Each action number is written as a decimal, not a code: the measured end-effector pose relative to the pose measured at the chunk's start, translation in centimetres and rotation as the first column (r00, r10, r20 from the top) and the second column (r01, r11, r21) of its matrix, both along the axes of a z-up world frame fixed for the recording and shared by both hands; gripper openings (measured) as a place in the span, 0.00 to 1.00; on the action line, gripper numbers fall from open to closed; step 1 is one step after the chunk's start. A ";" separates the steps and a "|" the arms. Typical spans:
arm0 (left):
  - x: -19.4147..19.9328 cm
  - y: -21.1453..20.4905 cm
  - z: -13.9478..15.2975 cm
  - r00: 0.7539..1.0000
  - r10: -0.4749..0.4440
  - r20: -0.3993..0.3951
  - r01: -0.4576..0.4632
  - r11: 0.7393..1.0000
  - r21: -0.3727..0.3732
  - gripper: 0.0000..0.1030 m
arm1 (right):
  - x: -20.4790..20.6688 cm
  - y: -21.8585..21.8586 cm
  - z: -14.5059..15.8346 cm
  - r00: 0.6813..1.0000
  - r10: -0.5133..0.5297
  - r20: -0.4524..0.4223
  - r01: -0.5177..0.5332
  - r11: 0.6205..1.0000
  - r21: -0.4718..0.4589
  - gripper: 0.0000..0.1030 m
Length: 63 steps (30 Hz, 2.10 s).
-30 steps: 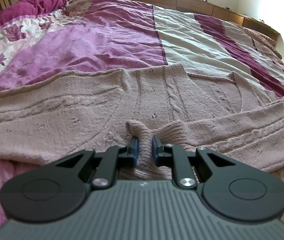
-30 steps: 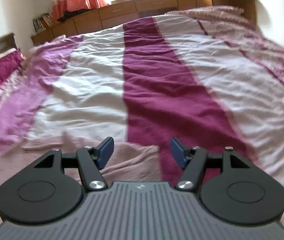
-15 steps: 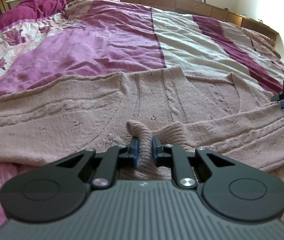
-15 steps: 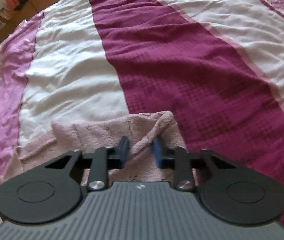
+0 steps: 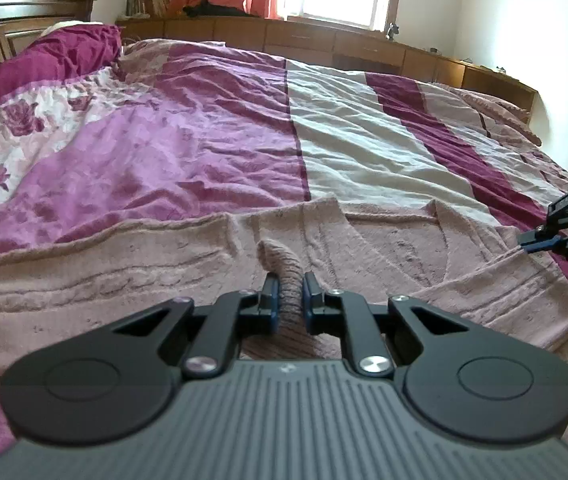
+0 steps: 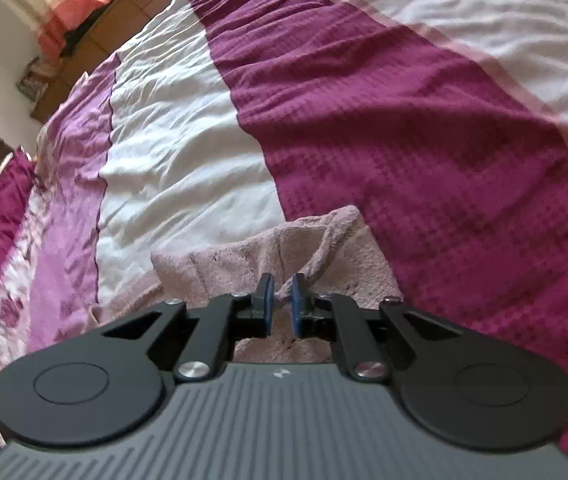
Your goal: Fold small clothes
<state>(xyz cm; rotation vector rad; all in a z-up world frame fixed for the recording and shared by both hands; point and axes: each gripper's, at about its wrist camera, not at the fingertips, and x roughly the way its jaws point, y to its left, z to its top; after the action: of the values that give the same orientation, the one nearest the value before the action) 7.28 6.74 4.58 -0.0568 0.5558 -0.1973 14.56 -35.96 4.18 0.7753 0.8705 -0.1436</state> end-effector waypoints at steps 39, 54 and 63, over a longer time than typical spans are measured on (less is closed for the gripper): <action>1.1 0.5 0.6 0.999 0.002 0.049 -0.004 0.999 0.043 0.14 | 0.6 2.3 1.9 0.993 0.114 -0.030 -0.116 0.992 -0.051 0.17; -2.4 1.9 0.6 0.999 0.015 0.046 -0.013 0.999 -0.045 0.14 | 3.1 5.5 0.4 0.977 0.016 -0.214 -0.049 0.988 -0.149 0.24; -3.7 1.5 1.7 0.997 -0.011 0.075 0.015 0.999 -0.051 0.14 | 0.1 3.0 0.6 0.995 -0.050 -0.083 0.044 0.997 -0.069 0.00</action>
<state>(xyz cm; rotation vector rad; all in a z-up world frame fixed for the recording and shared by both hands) 3.62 8.25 6.26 -0.0955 0.4762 -0.2258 14.68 -33.01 4.81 0.7309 0.9236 -0.2480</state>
